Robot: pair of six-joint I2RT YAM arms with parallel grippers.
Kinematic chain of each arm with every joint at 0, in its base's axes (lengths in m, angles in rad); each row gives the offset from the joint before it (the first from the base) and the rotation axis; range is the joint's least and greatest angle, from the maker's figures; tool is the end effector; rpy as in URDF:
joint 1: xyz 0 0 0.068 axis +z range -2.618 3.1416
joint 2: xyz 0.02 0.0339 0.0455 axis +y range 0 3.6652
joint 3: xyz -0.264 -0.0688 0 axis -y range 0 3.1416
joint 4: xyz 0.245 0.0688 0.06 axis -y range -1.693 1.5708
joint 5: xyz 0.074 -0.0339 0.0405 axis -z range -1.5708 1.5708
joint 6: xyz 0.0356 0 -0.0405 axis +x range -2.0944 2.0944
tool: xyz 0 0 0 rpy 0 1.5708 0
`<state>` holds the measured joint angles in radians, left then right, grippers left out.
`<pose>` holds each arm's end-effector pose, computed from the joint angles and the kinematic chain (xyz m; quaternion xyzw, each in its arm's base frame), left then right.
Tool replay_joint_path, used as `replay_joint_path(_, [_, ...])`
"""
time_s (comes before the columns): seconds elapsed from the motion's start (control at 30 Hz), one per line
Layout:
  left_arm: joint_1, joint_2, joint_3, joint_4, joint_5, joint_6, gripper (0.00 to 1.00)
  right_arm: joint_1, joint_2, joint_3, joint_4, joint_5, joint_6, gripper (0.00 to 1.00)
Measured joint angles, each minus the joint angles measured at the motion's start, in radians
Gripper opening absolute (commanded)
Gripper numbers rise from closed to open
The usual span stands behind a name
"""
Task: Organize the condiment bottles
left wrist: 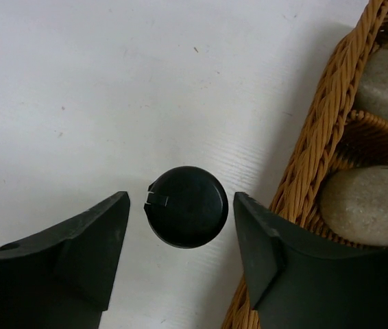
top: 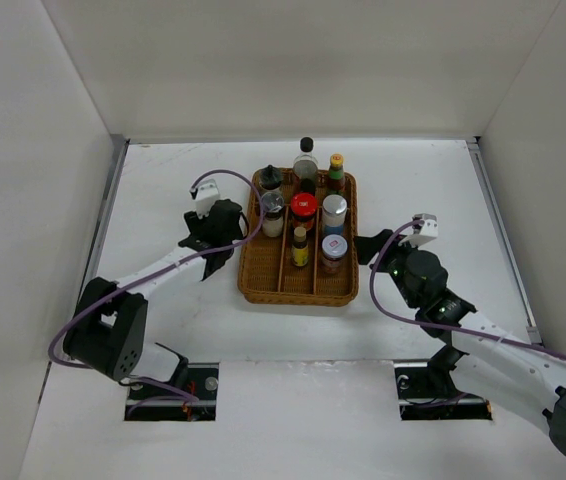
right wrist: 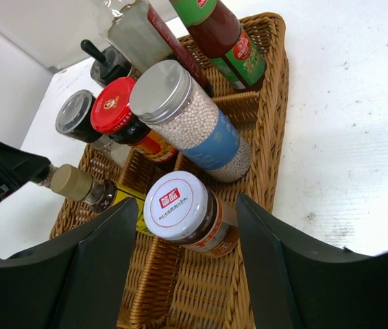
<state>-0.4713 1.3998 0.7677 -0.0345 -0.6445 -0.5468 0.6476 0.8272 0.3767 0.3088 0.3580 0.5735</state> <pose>0.2670 -0.1120 0.2139 -0.1705 0.8474 0.0468 0.5007 0.1624 0.1072 0.2400 0.0891 0.7471 0.2595 0.6054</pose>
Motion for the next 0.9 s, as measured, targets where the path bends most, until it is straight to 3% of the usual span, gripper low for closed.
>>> replay_joint_path(0.1, [0.006, 0.016, -0.002, 0.010, 0.010, 0.000, 0.41, 0.000, 0.000, 0.000, 0.000, 0.000, 0.000, 0.66])
replay_joint_path(0.2, [0.006, 0.015, -0.002, 0.015, 0.014, 0.001, 0.34, 0.000, 0.000, 0.000, 0.000, 0.000, 0.000, 0.66])
replay_joint_path(0.33, [0.002, -0.026, -0.003, 0.007, 0.014, 0.006, 0.32, 0.000, 0.000, 0.000, 0.004, 0.000, 0.000, 0.66])
replay_joint_path(0.5, [-0.041, -0.194, 0.008, -0.048, -0.013, 0.040, 0.32, 0.000, 0.000, 0.000, 0.007, 0.000, 0.000, 0.66])
replay_joint_path(0.67, [-0.170, -0.289, 0.099, -0.099, -0.033, 0.060, 0.31, 0.001, 0.000, 0.000, 0.008, 0.000, 0.000, 0.66])
replay_joint_path(0.9, [-0.363, -0.229, 0.145, -0.119, -0.043, 0.060, 0.31, 0.001, -0.001, 0.000, 0.007, 0.000, 0.000, 0.67])
